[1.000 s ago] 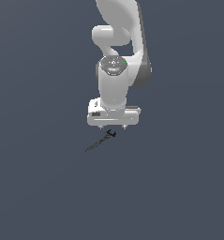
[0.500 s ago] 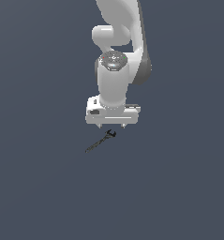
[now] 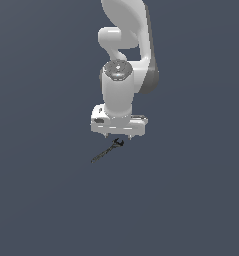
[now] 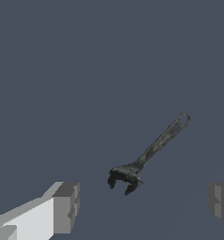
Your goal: Pick up the object and move it to a goal position.
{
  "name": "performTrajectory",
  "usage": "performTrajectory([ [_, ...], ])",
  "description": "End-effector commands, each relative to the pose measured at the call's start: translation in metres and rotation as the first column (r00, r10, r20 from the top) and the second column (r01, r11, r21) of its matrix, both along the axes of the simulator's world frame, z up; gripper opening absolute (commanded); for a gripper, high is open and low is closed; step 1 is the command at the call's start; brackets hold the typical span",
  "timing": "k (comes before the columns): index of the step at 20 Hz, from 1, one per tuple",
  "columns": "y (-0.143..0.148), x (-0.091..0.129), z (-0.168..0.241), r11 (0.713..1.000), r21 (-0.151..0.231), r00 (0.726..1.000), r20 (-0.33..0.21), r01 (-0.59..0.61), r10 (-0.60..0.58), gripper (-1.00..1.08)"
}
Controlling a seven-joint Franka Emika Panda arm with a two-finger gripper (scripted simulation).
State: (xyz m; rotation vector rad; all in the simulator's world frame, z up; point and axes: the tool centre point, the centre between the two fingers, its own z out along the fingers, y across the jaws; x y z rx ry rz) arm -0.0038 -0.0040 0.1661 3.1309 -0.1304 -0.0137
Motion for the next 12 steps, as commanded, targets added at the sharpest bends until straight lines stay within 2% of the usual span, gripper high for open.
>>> performTrajectory([
  [1, -0.002, -0.001, -0.006, 0.999, 0.003, 0.999, 0.000, 0.050, -0.050, 1.00],
  [7, -0.011, -0.004, -0.027, 0.977, 0.011, 0.977, -0.002, 0.215, -0.215, 1.00],
  [12, -0.021, -0.009, -0.048, 0.926, 0.015, 0.926, -0.003, 0.376, -0.376, 1.00],
])
